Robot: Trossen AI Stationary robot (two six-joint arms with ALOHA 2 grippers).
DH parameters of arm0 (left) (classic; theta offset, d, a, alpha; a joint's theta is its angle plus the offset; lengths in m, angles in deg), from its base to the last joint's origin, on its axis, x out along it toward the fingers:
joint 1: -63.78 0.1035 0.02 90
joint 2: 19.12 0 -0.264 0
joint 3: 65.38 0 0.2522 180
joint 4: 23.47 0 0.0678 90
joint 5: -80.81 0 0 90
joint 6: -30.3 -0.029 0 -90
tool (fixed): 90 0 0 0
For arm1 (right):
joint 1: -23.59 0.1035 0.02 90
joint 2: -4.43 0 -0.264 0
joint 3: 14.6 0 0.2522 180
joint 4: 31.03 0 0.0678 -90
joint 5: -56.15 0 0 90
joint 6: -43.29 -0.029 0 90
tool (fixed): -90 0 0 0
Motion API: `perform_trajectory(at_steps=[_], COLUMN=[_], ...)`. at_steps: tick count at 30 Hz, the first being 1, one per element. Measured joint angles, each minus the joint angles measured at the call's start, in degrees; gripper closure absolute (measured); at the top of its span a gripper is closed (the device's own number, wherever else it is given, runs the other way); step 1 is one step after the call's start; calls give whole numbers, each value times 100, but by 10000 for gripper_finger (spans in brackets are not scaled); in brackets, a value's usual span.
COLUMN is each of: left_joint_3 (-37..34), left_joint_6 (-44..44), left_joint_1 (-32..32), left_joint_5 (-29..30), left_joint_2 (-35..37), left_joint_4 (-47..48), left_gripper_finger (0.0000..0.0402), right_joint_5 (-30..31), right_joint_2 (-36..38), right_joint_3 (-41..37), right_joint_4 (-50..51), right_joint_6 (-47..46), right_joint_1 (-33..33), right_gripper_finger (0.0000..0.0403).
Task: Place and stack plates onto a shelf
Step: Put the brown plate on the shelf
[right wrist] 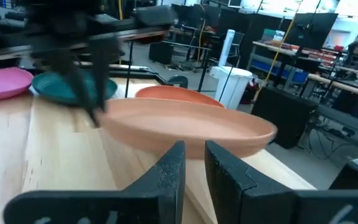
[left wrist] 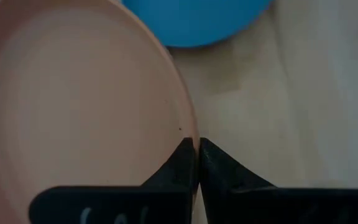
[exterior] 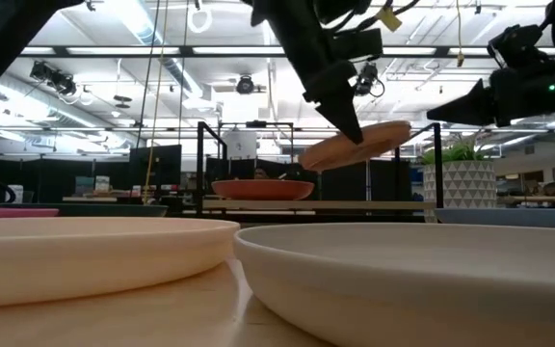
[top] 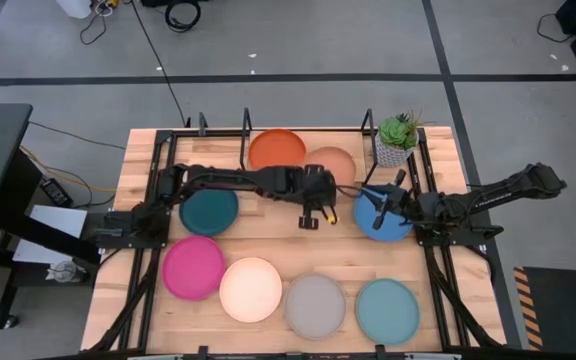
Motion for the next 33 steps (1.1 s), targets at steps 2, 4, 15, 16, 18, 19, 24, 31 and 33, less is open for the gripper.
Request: perform_trajectory(at_steps=[2, 4, 15, 16, 18, 19, 24, 31, 33], left_joint_3=[0, 11, -4, -4, 2, 2, 1, 0, 0], left_joint_6=[-72, -73, -952, -982, -1011, -1007, -1098, -1067, -1036], left_joint_1=[104, 209, 453, 467, 510, 533, 617, 648, 644], left_joint_5=[-183, -305, -163, -163, -163, -169, -132, -86, 16], left_joint_2=[-5, -130, -682, -682, -682, -682, -695, -823, -835], left_joint_4=[-152, -365, -1024, -1050, -1103, -1096, -1069, -1070, -1110], left_gripper_finger=[387, 387, 384, 383, 383, 382, 379, 351, 337], right_joint_5=[69, 176, 508, 509, 507, 507, 512, 512, 514], right_joint_2=[0, 0, -1, 0, -2, -1, 0, 0, 0], right_joint_3=[0, 0, 0, 0, 0, 0, 0, 0, 0], right_joint_4=[-4, -4, 26, 31, 44, 44, 44, 28, 22], right_joint_6=[58, 68, 171, 166, 159, 156, 156, 200, 208], right_joint_1=[64, 121, 282, 297, 337, 360, 466, 498, 498], right_gripper_finger=[335, 335, 335, 335, 335, 335, 335, 335, 335])
